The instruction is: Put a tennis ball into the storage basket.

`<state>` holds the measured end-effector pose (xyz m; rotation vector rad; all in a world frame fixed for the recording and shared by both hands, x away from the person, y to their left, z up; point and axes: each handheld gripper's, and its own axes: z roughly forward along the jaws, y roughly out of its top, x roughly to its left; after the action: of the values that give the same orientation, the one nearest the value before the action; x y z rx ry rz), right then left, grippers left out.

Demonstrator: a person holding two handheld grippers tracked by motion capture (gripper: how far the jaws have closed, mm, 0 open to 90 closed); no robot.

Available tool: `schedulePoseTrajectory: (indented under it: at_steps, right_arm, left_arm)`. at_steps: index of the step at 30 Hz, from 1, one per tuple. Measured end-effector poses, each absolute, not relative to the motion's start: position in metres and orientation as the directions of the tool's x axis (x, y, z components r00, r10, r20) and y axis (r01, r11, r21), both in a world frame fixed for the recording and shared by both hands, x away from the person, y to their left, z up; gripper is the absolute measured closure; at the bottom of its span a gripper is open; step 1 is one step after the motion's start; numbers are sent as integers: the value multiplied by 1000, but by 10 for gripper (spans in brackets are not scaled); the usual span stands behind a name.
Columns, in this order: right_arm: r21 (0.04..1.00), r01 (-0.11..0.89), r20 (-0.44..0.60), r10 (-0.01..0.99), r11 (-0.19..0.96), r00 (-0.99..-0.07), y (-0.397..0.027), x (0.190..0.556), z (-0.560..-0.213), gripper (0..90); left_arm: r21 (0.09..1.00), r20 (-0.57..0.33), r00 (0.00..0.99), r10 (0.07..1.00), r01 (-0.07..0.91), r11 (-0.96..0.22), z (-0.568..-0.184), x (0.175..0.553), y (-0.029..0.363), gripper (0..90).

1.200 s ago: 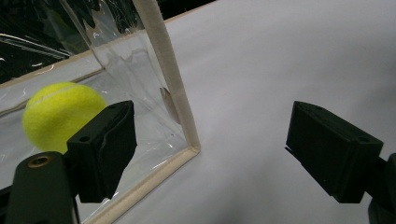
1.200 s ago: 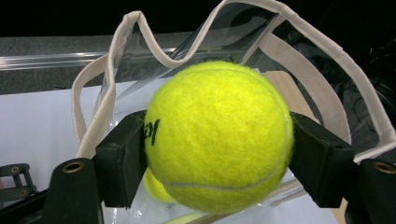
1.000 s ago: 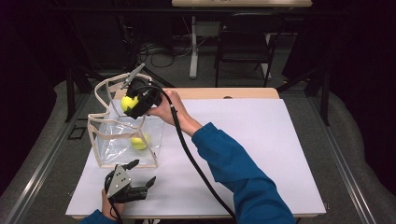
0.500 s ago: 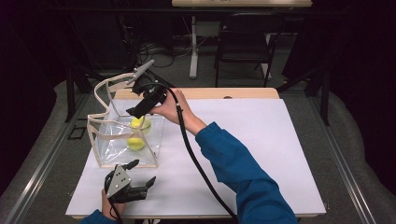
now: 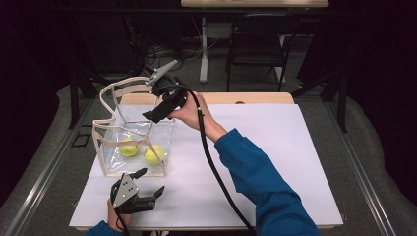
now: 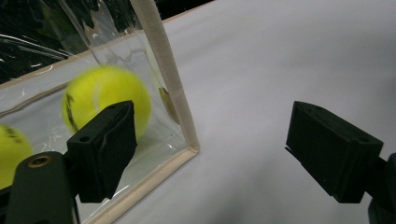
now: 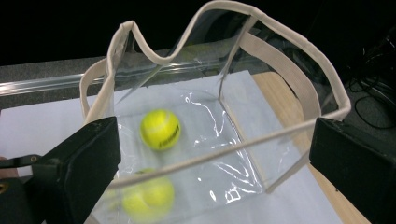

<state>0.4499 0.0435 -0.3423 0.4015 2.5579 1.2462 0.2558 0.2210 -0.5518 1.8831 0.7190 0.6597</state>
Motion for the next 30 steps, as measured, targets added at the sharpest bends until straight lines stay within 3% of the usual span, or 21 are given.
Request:
schedulePoseTrajectory:
  at_steps: [3, 30]
  right_arm:
    - [783, 159, -103, 376, 602, -921, 22, 449, -351, 0]
    - [766, 201, -112, 436, 610, -893, -46, 434, -376, 0]
  left_arm:
    - [917, 136, 679, 721, 190, -352, -552, 256, 221, 160]
    - [914, 148, 675, 723, 186, -360, -552, 255, 220, 160]
